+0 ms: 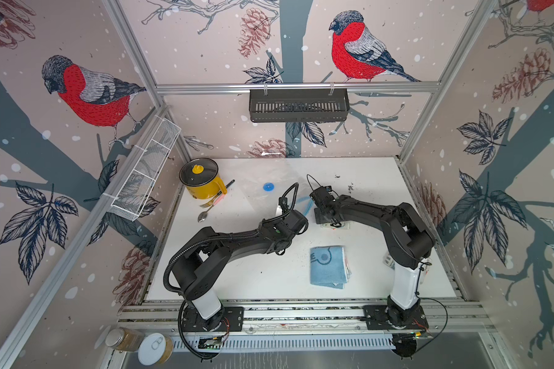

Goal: Place the folded towel into the vacuum bag
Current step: Adjust the towel at the center of the board.

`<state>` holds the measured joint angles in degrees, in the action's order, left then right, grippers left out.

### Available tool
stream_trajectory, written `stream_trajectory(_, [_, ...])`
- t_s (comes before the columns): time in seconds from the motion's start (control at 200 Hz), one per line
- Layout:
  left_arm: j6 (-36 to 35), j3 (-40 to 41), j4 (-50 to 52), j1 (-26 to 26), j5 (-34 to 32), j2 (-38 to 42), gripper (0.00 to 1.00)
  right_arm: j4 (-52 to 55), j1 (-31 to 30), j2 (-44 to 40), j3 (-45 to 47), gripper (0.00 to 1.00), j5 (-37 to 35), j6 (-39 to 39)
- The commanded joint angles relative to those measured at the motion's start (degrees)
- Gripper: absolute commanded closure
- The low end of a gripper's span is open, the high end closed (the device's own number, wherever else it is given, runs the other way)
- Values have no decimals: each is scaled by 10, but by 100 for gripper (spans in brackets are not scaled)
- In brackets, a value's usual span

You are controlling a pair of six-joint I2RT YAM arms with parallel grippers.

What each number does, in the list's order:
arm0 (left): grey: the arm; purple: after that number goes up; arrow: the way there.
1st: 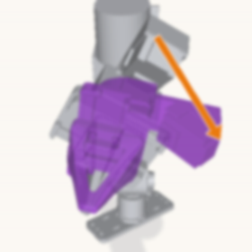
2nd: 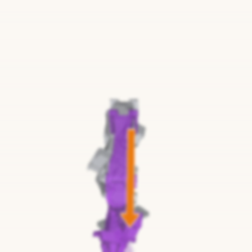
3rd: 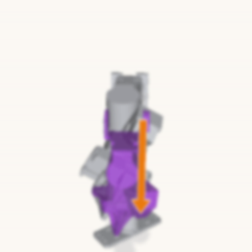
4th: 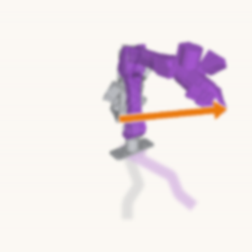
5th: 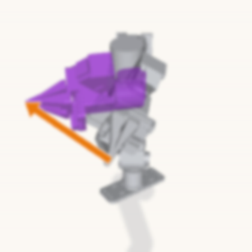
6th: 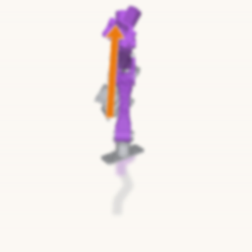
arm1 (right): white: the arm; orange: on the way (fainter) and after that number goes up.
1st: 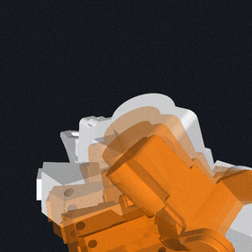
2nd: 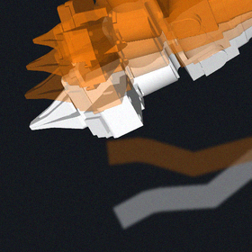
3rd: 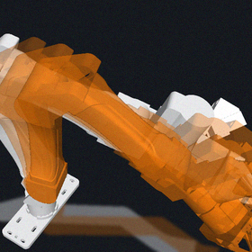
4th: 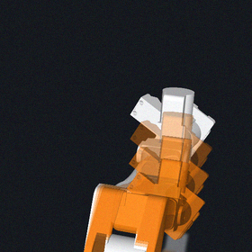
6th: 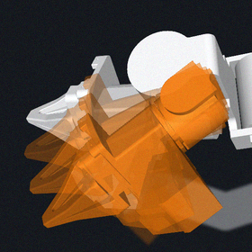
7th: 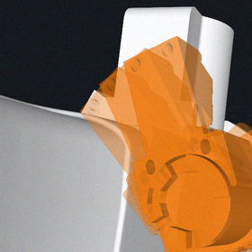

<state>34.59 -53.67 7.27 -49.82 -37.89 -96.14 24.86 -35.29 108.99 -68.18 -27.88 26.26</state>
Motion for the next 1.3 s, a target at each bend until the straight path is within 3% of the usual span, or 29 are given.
stream_trajectory(0.0, [15, -8, 14, 1, -24, 1, 100, -41, 1, -37, 25, 1, -27, -69])
stream_trajectory(0.12, [16, -13, 22, 1, -26, 3, 100, -40, 16, -89, 25, 1, 9, -45])
stream_trajectory(0.22, [13, -13, 17, 1, -22, 9, 100, -7, 44, -126, 1, 1, 64, 20])
stream_trajectory(0.4, [5, -24, 19, -2, -18, 1, 100, 96, 170, -123, -43, 1, 273, 231])
stream_trajectory(0.545, [4, -28, 17, -7, -21, -8, 100, 132, 212, -58, -43, 1, 398, 321])
stream_trajectory(0.77, [-1, -25, 14, -7, -23, -6, 100, 167, 187, -3, -79, 0, 376, 381])
stream_trajectory(1.031, [-4, -14, 3, -7, -32, 1, 100, 291, 156, 62, -195, 2, 335, 438])
stream_trajectory(1.296, [-3, 0, -7, -7, -39, 14, 100, 290, 141, 98, -206, 4, 310, 472])
